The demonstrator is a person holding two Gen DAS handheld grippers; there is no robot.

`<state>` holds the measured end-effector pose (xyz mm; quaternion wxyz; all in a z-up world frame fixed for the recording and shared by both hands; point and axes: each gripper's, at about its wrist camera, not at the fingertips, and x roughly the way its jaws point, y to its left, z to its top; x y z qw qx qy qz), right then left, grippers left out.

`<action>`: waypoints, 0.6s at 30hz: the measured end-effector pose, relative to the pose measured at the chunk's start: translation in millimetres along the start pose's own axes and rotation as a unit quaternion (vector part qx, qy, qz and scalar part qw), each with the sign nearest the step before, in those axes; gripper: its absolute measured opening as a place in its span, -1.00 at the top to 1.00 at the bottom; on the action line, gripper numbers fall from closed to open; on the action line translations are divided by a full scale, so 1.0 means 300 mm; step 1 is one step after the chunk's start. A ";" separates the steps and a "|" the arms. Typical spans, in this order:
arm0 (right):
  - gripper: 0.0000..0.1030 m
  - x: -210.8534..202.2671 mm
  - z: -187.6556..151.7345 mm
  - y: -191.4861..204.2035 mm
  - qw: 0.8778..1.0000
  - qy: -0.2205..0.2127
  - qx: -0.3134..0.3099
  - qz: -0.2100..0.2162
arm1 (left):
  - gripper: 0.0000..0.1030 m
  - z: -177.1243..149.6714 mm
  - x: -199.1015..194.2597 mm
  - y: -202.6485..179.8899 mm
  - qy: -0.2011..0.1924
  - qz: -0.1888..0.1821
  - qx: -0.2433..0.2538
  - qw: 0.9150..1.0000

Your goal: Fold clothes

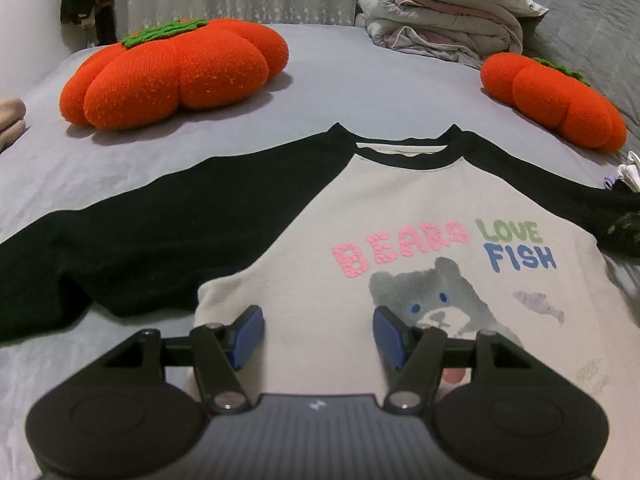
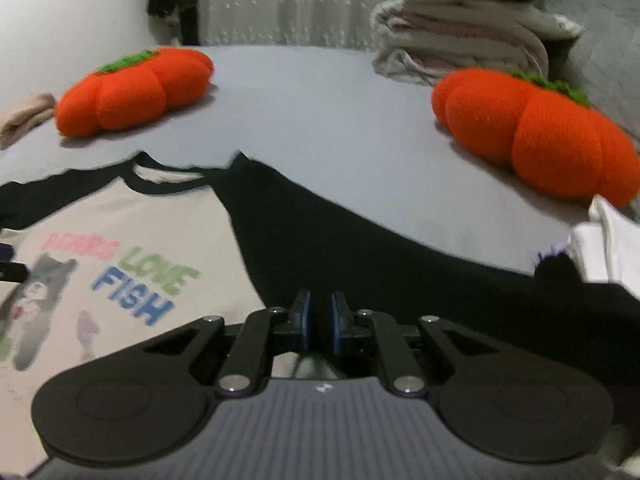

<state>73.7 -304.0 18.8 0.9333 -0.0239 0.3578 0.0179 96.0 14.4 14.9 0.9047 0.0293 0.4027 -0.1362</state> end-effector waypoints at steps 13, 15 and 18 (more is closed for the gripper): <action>0.76 -0.031 -0.103 0.028 0.999 0.026 0.006 -0.031 | -0.22 -0.001 -0.003 0.007 0.003 -0.003 0.009 1.000; 0.75 -0.052 -0.116 0.036 0.999 0.027 0.008 -0.035 | -0.22 -0.001 -0.003 0.007 0.003 -0.002 0.008 1.000; 0.73 -0.082 -0.136 0.052 0.999 0.030 0.011 -0.039 | -0.23 -0.002 -0.002 0.003 0.002 0.000 0.011 1.000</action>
